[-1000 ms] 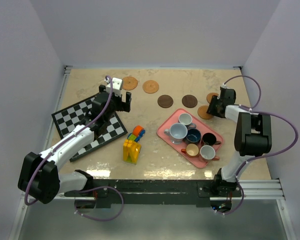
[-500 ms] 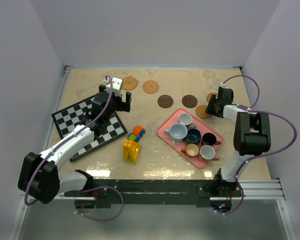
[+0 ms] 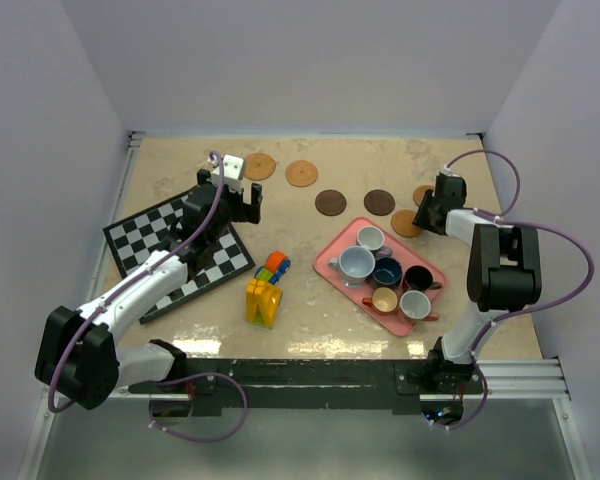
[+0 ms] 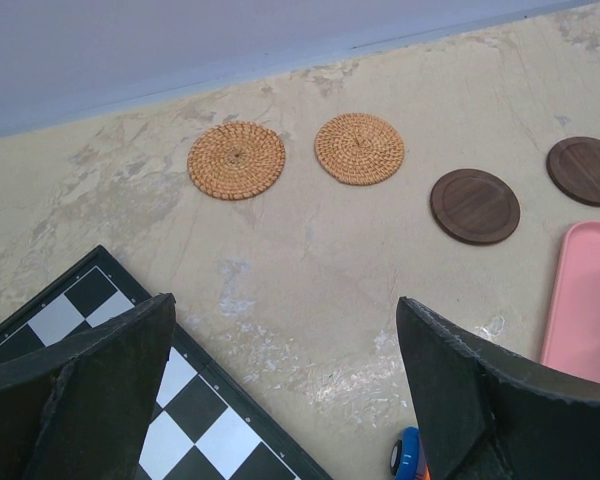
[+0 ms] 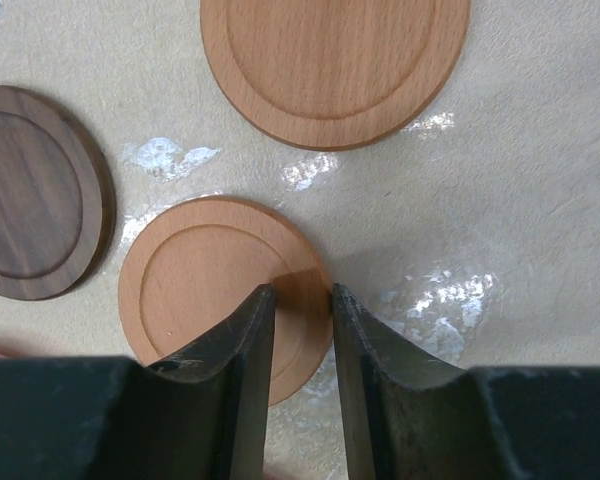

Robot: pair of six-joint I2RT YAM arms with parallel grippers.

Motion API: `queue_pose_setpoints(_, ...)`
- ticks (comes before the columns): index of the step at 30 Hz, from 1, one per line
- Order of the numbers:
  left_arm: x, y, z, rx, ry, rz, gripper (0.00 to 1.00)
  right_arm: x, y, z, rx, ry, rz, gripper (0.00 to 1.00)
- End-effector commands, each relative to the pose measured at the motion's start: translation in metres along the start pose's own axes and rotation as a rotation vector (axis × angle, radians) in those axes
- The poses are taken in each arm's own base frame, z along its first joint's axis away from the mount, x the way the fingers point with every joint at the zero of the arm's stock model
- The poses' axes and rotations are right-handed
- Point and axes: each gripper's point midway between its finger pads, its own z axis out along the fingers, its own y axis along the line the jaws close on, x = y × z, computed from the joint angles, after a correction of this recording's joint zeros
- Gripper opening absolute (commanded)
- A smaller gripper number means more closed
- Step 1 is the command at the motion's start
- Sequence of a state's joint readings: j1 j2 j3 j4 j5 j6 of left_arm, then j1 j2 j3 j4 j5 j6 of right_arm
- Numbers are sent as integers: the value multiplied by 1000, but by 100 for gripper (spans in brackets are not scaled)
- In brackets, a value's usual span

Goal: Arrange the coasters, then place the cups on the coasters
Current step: Move the coaster to the center of the board.

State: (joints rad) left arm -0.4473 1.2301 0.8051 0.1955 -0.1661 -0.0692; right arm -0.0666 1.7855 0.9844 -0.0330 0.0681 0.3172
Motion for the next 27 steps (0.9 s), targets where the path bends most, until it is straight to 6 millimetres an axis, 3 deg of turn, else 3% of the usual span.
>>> queue_pose_setpoints(1, -23, 0, -7, -6, -78, -29, 96, 46, -39, 0, 146, 164, -24, 29)
queue_pose_setpoints(15, -27, -3, -10, -1, -91, -33, 96, 48, -41, -1, 164, 198, -20, 16)
queue_pose_setpoints(27, -28, -9, -12, 0, -94, -16, 96, 51, -46, -2, 199, 226, -10, 17)
